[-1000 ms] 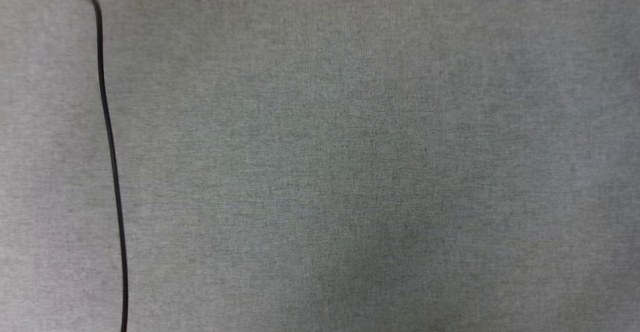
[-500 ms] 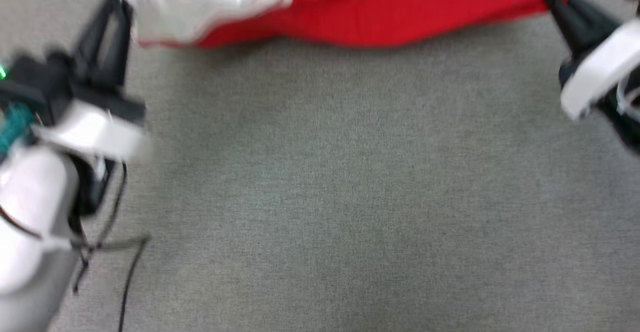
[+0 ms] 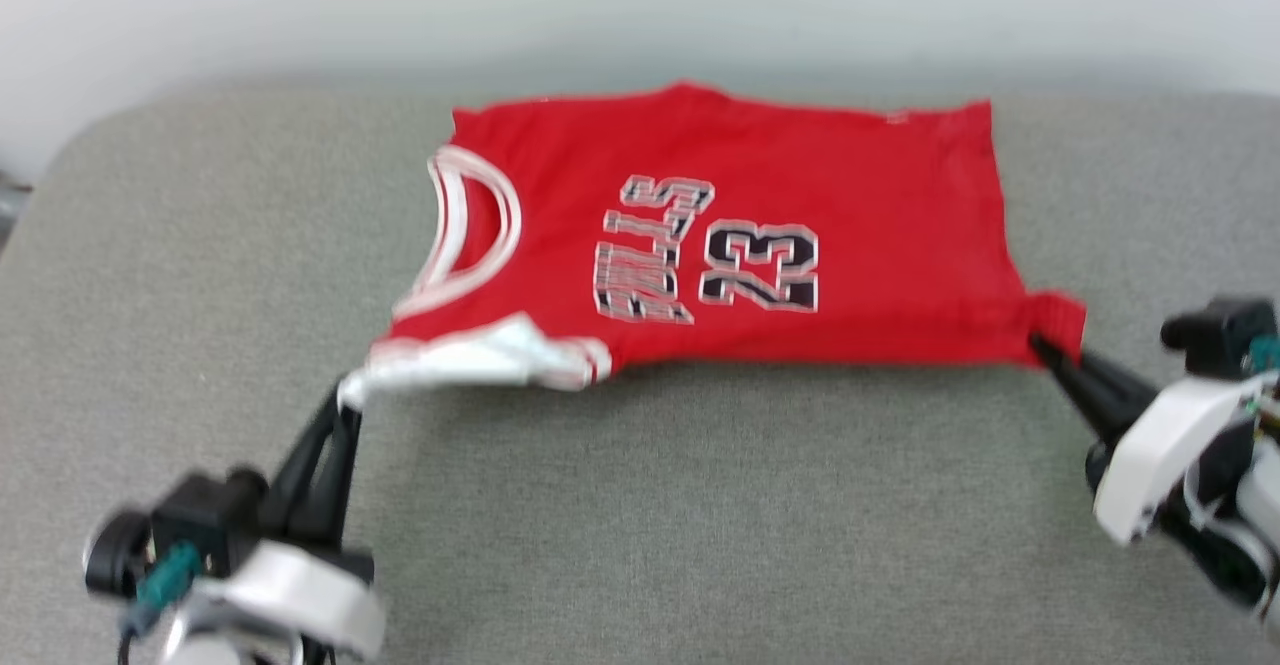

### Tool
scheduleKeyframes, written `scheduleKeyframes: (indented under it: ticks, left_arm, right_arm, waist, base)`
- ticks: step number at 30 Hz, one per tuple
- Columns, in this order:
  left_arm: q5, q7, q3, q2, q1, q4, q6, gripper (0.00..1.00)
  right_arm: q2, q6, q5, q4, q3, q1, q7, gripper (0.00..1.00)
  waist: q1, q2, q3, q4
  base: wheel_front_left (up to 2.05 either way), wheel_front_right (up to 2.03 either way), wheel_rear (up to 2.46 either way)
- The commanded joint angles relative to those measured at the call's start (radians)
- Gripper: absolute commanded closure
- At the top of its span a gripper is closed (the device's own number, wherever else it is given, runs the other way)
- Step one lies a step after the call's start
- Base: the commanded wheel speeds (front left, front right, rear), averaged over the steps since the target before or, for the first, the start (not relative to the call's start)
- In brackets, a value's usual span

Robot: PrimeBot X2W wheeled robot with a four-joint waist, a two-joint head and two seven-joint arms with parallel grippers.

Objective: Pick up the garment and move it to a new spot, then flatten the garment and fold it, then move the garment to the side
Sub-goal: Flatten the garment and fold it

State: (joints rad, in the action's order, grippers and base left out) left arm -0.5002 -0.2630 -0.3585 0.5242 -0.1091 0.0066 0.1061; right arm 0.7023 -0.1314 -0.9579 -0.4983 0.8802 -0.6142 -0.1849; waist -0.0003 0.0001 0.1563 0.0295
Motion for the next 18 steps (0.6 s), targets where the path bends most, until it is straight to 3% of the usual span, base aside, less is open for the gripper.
scheduleKeyframes:
  ticks: [1,10,18]
  left_arm:
    - [-0.008,-0.002,0.003,-0.004,0.031,-0.002,0.001,1.00]
    - [-0.055,-0.002,0.010,-0.056,0.271,-0.009,-0.011,1.00]
    - [-0.104,0.012,-0.023,-0.067,0.411,0.008,-0.042,1.00]
  right_arm:
    - [-0.004,0.001,-0.011,0.004,0.001,0.028,-0.001,1.00]
    - [0.027,0.001,-0.085,0.038,0.003,0.265,-0.002,1.00]
    - [0.037,0.001,-0.102,0.036,-0.020,0.397,-0.008,1.00]
  waist:
    - [0.0003,-0.0001,-0.041,-0.004]
    - [0.0003,-0.0001,-0.156,-0.011]
    - [0.0003,-0.0001,-0.194,-0.024]
  base:
    - [0.00,0.00,0.00]
    - [0.00,0.00,0.00]
    - [0.00,0.00,0.00]
